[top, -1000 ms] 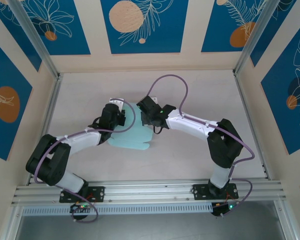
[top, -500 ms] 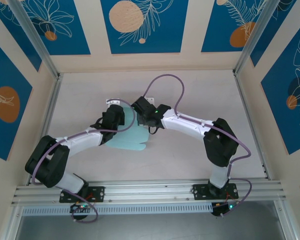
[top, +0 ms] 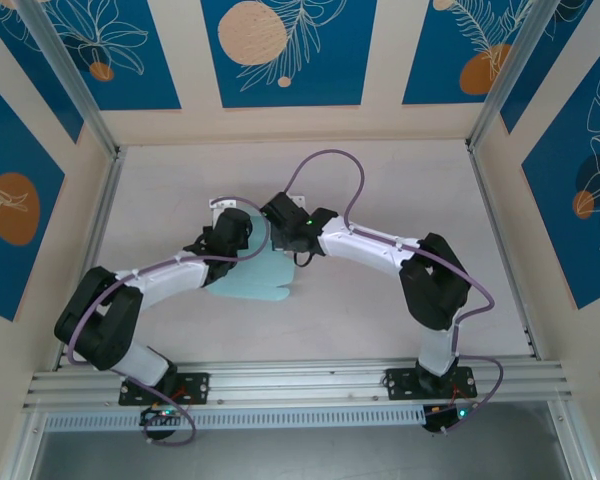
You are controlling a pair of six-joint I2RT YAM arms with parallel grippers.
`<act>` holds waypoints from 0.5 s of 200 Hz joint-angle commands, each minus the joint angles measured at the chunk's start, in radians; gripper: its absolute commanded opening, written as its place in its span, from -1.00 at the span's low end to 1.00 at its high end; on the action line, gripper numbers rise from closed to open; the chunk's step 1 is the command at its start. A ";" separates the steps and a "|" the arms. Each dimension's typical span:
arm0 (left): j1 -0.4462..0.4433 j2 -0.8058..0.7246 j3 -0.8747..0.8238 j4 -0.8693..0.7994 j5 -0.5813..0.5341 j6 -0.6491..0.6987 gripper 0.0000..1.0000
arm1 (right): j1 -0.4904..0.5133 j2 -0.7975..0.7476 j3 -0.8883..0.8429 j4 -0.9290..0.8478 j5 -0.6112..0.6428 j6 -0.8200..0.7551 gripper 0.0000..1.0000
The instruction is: Fold the paper box
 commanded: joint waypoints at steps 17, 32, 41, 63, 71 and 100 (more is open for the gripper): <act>0.045 -0.004 0.046 -0.154 0.025 -0.077 -0.67 | -0.046 0.046 0.059 -0.151 -0.043 0.013 -1.00; 0.046 -0.004 0.061 -0.228 0.083 -0.109 -0.67 | -0.054 0.081 0.080 -0.174 -0.052 -0.011 -0.96; 0.045 0.003 0.075 -0.268 0.109 -0.115 -0.67 | -0.057 0.103 0.100 -0.194 -0.054 -0.029 -0.93; 0.044 0.018 0.089 -0.325 0.127 -0.121 -0.69 | -0.056 0.153 0.147 -0.234 -0.041 -0.062 -0.86; 0.043 0.020 0.084 -0.328 0.126 -0.124 -0.69 | -0.057 0.168 0.160 -0.241 -0.033 -0.070 -0.84; 0.044 0.039 0.090 -0.337 0.113 -0.125 -0.70 | -0.059 0.218 0.202 -0.268 0.002 -0.087 -0.75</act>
